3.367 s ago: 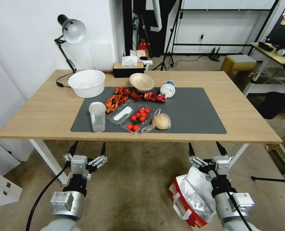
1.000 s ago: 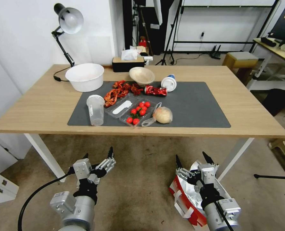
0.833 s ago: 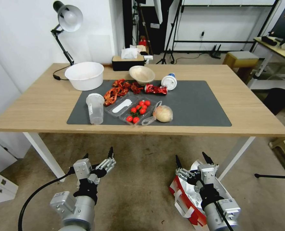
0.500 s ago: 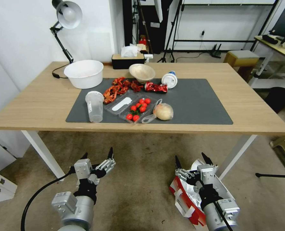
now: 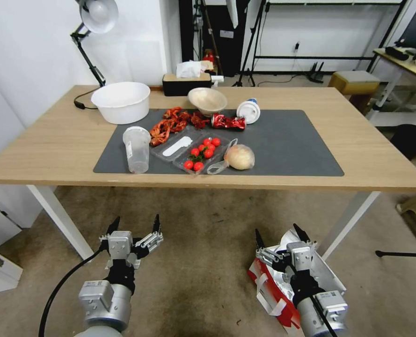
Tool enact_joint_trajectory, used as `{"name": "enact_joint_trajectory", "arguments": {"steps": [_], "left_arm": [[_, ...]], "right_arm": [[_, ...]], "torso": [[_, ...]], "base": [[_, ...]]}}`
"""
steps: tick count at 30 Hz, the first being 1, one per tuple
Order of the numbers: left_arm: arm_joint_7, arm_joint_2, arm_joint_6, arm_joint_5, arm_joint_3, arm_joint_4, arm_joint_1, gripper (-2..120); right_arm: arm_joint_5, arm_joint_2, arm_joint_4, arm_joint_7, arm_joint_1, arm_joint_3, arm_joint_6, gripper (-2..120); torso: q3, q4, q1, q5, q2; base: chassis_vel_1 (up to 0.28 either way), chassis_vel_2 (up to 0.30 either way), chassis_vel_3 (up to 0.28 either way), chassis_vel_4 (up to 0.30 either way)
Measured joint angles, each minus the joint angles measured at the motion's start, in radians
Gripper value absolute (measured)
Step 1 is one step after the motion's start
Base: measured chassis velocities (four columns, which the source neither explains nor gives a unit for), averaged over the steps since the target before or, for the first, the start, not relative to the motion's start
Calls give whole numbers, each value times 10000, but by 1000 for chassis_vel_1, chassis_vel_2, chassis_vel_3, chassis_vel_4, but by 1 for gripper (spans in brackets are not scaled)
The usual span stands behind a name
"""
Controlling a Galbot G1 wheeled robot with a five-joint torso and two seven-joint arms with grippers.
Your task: Pick up the food delivery bag from the floor and place it on the table.
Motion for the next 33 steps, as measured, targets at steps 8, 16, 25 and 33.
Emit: {"name": "enact_joint_trajectory", "arguments": {"steps": [8,16,25,33], "left_arm": [[-14,-34,-1,44,-8,44,29,100],[-33,-132,-2,33,13,52,47,100],[-45,-149,-3,11,15,56,60,100],[-54,-180,-14,-19,40,58,66,100]], "right_arm": [[-4,0,-33,-5,38,0,1,100],[10,0,-48,-5,49,-2,4,100],[22,0,-69,0,55,-22,5,100],[106,0,-78,27,59,-37,4,100]], "torso": [[-206,0,-145,0,-353],[-418,0,-289,0,-712],[-643,0,-448,0,-1090],[-844,0,-585,1,-1428]], "base": [[0,0,0,0],[0,0,0,0],[0,0,0,0],[0,0,0,0]]}}
